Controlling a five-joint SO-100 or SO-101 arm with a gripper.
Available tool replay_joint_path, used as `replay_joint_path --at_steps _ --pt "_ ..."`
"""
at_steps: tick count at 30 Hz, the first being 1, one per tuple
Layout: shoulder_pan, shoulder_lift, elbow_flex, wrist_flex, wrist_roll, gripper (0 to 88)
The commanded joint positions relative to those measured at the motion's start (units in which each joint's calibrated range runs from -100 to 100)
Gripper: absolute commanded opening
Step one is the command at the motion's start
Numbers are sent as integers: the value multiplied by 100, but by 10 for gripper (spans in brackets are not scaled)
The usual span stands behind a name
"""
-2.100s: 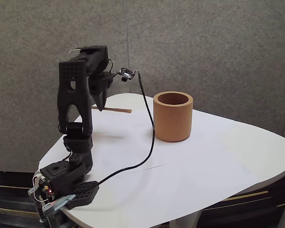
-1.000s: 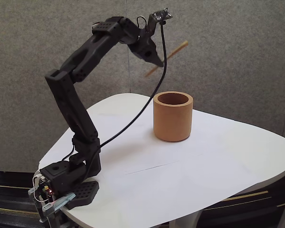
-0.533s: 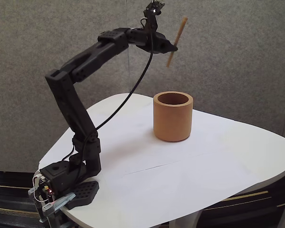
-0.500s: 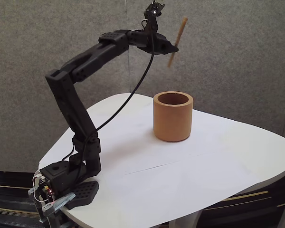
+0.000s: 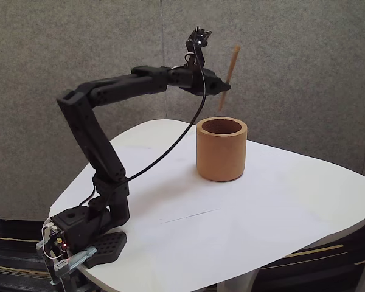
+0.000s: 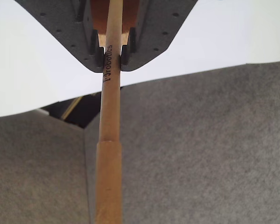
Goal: Grab the pen and put it in the pen holder.
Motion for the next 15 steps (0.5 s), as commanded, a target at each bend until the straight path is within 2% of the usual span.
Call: replay_joint_path --at_steps 1,15 --pt "-18 -582 713 -280 28 7" --pt "-10 -875 1823 -593 28 7"
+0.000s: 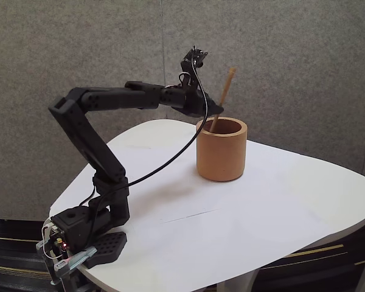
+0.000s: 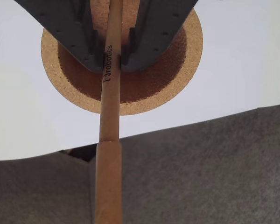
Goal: Grab the pen and put it in the pen holder.
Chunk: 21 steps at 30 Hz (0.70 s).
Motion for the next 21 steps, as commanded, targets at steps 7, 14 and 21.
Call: replay_joint_path --at_steps 7,14,21 --pt "-18 -222 262 -364 23 7" --pt "-39 -174 271 -1415 23 7" --pt "-54 -165 487 -1729 23 7"
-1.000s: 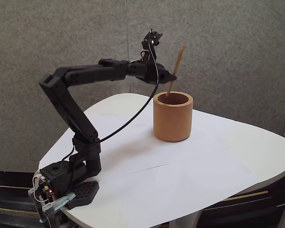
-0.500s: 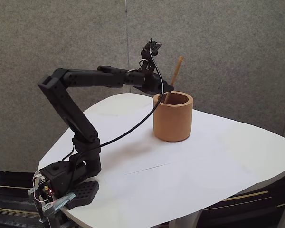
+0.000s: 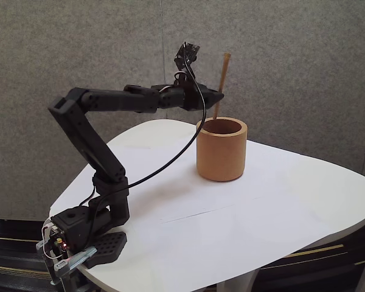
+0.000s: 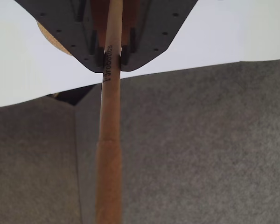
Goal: Grab the pen and put it in the pen holder.
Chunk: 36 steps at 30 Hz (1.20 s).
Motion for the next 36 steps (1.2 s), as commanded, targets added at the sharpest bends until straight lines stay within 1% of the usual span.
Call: replay_joint_path --at_steps 1,6,12,17,24,36 --pt "19 -174 226 -280 23 7" --pt "-3 -165 957 -1305 28 7" --pt "-69 -165 1056 -1534 28 7" --pt "-69 -165 1480 -2449 28 7" --pt "-32 -141 1543 -2398 28 7" --pt "-32 -133 2238 -2398 28 7"
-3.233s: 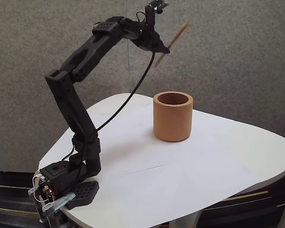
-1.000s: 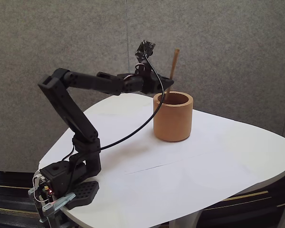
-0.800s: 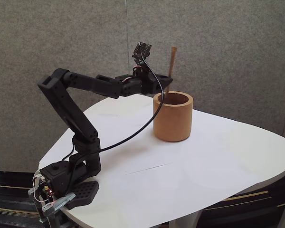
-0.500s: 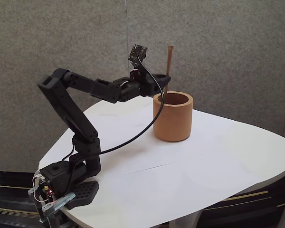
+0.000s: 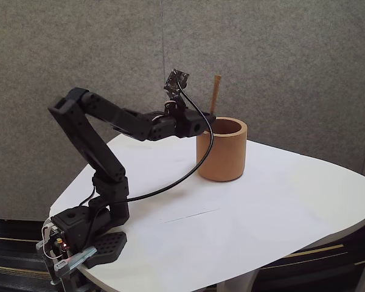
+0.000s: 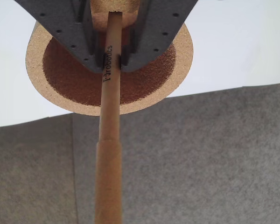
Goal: Grab the pen and put it in the pen holder.
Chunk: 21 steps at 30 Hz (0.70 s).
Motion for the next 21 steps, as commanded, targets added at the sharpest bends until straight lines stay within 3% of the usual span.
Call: replay_joint_path --at_steps 1,21 --pt "19 -133 0 -76 28 7" --pt "34 -133 117 -34 -4 8"
